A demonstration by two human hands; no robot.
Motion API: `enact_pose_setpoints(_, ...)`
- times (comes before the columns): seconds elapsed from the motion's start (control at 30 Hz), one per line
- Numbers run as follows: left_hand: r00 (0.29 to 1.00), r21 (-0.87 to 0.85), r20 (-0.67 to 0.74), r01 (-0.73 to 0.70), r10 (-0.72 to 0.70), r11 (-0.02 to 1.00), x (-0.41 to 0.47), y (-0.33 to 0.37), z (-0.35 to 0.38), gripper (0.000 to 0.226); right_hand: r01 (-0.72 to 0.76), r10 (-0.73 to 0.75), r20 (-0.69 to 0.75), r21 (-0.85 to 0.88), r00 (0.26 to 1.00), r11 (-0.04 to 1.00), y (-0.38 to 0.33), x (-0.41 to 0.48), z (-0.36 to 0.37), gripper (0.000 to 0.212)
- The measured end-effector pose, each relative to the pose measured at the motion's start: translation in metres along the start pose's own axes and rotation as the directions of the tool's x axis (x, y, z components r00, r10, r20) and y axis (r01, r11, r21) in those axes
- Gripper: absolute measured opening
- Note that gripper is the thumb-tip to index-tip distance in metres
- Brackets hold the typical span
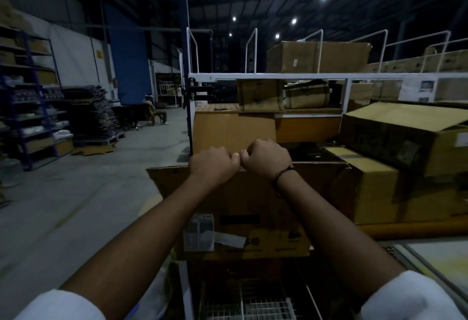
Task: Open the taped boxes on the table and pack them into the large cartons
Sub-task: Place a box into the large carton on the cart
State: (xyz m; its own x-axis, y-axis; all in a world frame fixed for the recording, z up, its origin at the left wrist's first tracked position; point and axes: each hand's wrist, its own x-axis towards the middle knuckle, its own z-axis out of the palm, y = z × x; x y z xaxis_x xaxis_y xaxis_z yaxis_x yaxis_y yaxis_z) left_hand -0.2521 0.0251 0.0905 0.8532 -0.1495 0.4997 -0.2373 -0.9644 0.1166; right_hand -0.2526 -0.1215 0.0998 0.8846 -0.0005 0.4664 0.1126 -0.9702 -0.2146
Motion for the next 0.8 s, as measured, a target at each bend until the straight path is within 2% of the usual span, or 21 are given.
enact_pose_setpoints(0.17,0.948,-0.029,0.317,0.023,-0.013,0.999,-0.006,-0.002,-0.005,0.051,-0.101,0.079,0.281,0.064,0.957,0.993,0.001,-0.002,-0.003,0.029)
enact_pose_setpoints(0.27,0.852,-0.1,0.522,0.035,0.022,0.994,-0.008,0.0,-0.007,0.055,-0.136,0.089,0.392,0.094,0.916,0.986,0.003,-0.003,0.001,0.02)
enact_pose_setpoints(0.33,0.807,-0.115,0.589,0.026,0.047,0.993,-0.013,0.003,-0.01,0.055,-0.144,0.096,0.433,0.081,0.896,0.986,0.002,-0.006,0.004,0.025)
enact_pose_setpoints(0.43,0.721,-0.154,0.685,0.007,0.102,0.988,-0.016,0.003,-0.006,0.044,-0.073,0.054,0.5,0.018,0.864,0.997,0.001,-0.014,0.005,0.021)
enact_pose_setpoints(0.5,0.647,-0.157,0.75,-0.031,0.14,0.987,-0.019,-0.001,0.003,0.042,-0.046,0.017,0.601,0.034,0.799,0.998,0.002,-0.019,0.009,0.023)
enact_pose_setpoints(0.57,0.6,-0.185,0.785,-0.009,0.154,0.983,-0.025,-0.003,0.017,0.044,-0.006,-0.011,0.699,0.021,0.715,1.0,0.003,-0.027,0.02,0.026)
enact_pose_setpoints(0.6,0.594,-0.185,0.792,0.012,0.142,0.983,-0.029,-0.003,0.028,0.047,0.044,-0.023,0.722,-0.01,0.691,0.999,0.005,-0.031,0.029,0.028)
enact_pose_setpoints(0.67,0.647,-0.158,0.756,0.03,0.101,0.987,-0.041,-0.005,0.06,0.055,0.09,-0.023,0.733,-0.052,0.68,0.995,0.012,-0.036,0.057,0.038)
enact_pose_setpoints(0.73,0.731,-0.107,0.681,0.029,0.051,0.994,-0.052,-0.011,0.095,0.064,0.036,0.019,0.699,-0.064,0.715,0.997,0.023,-0.04,0.09,0.048)
enact_pose_setpoints(0.8,0.784,-0.063,0.619,-0.002,0.041,0.998,-0.061,-0.017,0.125,0.07,-0.007,0.06,0.613,-0.089,0.788,0.996,0.033,-0.046,0.118,0.059)
